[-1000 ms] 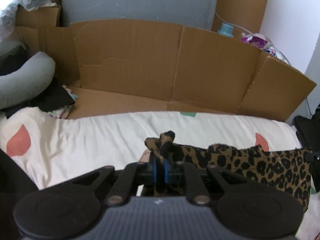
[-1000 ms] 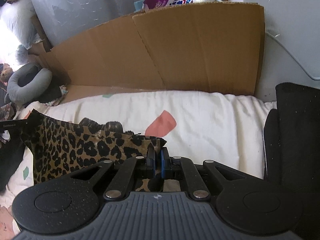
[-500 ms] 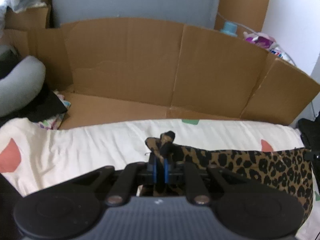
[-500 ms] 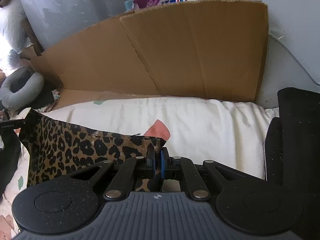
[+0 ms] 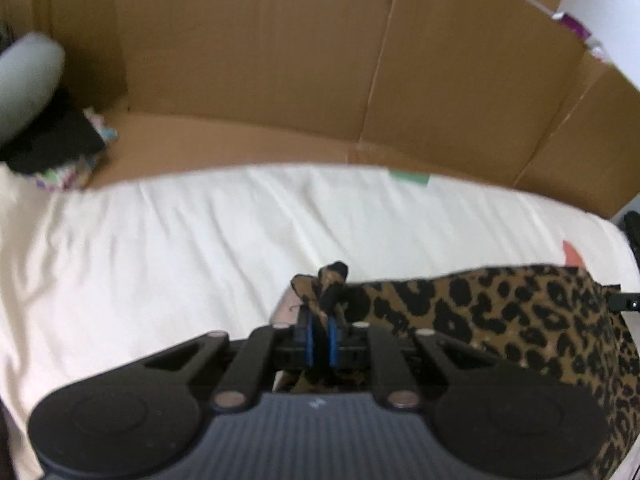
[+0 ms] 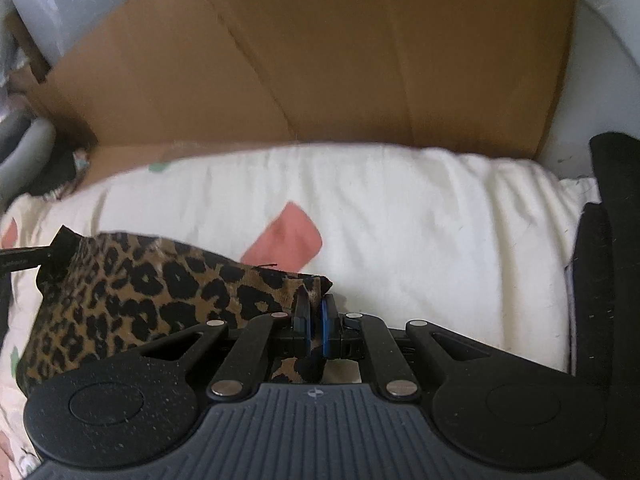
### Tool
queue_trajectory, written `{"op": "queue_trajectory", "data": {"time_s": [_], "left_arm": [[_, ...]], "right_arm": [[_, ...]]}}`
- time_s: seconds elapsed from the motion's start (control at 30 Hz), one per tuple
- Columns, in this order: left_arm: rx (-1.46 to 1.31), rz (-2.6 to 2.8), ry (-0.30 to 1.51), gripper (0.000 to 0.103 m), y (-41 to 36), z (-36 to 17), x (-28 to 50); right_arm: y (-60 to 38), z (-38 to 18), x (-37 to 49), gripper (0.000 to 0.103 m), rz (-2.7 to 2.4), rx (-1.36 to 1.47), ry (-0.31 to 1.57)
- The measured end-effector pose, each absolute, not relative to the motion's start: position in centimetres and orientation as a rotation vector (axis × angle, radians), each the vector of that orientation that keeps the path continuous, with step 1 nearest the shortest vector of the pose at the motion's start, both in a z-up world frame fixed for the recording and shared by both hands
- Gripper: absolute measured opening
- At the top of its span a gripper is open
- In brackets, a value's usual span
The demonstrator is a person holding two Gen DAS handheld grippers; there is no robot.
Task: Fold clothes
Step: 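Open both grippers and release the skirt flat on the duvet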
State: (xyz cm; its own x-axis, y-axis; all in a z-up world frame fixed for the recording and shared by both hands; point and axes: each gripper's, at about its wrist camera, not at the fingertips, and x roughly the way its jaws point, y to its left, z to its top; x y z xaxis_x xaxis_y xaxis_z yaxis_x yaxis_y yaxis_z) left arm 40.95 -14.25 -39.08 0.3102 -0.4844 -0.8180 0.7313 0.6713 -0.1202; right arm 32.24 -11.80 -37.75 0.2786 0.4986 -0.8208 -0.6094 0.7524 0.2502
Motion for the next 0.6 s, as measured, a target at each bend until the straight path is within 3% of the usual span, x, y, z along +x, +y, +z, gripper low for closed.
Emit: {"op": "queue_trajectory", "data": {"time_s": [0.1,0.17,0.23,0.6], "left_arm": [[0.302,-0.79,0.967,0.026,-14.0,-39.3,41.1],[0.32,-0.738,0.941,0.036,-13.6,-38.7,41.1],[0.339,-0.682,0.903,0.035,-13.1,-37.9,40.9],[0.302,-0.808,0.853,0.033,-15.1,-34.4,37.4]], "right_arm": [[-11.5,-38.5,32.2,0.006,0.737,-0.139,1.068],[-11.7,-38.1,32.2,0.019,0.71,-0.161,1.055],[-12.0,-37.7,32.0,0.027,0.68,-0.188,1.031],[-12.9,-33.5,30.2,0.027,0.73,-0.153,0.882]]}}
